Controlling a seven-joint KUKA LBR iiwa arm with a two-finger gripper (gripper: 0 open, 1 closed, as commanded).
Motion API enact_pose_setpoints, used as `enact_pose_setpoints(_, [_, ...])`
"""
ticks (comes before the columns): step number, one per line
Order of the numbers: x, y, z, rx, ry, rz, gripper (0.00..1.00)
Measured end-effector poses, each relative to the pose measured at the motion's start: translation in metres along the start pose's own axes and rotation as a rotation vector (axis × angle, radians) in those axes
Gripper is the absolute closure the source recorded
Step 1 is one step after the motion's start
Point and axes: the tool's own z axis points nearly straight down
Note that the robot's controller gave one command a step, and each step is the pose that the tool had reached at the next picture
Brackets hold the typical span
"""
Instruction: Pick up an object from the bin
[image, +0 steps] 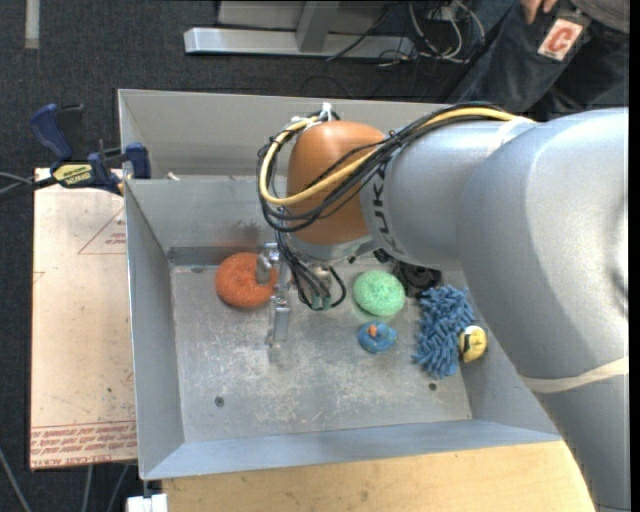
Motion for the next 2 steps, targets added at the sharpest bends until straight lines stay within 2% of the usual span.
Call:
enact_pose_setpoints(1, [0.0000, 0.0000, 0.0000, 0.000, 0.000, 0.000, 0.00])
enact_pose_setpoints(2, [-0.0023, 0.0037, 0.0027, 0.001, -0.003, -0.060, 0.00])
